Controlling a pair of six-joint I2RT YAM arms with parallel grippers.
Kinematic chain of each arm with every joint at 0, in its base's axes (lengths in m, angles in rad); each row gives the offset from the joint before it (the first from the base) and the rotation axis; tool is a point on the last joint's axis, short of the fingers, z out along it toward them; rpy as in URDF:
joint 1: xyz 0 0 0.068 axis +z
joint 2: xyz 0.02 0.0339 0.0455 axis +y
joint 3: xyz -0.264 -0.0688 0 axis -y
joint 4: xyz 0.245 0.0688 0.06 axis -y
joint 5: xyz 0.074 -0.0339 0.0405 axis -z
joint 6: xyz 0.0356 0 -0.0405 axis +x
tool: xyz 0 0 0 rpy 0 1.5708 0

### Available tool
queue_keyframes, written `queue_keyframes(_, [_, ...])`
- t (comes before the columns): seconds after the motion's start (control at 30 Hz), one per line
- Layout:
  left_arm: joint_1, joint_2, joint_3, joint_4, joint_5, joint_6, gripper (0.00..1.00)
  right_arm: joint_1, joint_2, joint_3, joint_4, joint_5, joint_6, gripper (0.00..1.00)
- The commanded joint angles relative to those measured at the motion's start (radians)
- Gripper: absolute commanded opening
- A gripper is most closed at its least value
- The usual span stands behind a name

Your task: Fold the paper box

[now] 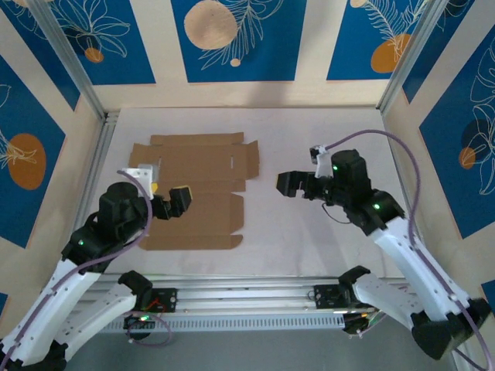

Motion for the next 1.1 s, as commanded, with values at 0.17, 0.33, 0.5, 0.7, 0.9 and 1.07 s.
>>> queue_keyframes(0.17, [0.000,0.179,0.045,-0.142,0.218,0.007,1.00,-0.075,0.508,0.198,0.050,-0.161,-0.102,0.88])
queue_keyframes(0.33, [-0.003,0.141,0.021,-0.144,0.110,0.076,1.00,-0.119,0.853,0.439,0.045,-0.197,-0.115,0.83])
queue_keyframes(0.5, [-0.003,0.110,-0.049,-0.081,0.046,0.070,1.00,-0.164,1.155,0.718,0.032,-0.256,-0.108,0.79])
queue_keyframes(0.7, [-0.002,0.132,-0.077,-0.047,0.042,0.075,1.00,-0.171,1.417,1.033,-0.055,-0.367,-0.125,0.67])
queue_keyframes(0.9, [-0.001,0.191,-0.067,-0.041,0.022,0.080,1.00,-0.165,1.504,1.098,-0.026,-0.376,-0.057,0.53])
queue_keyframes(1.07, [0.000,0.163,-0.065,-0.049,-0.003,0.044,1.00,-0.169,1.524,1.100,-0.012,-0.376,-0.048,0.30])
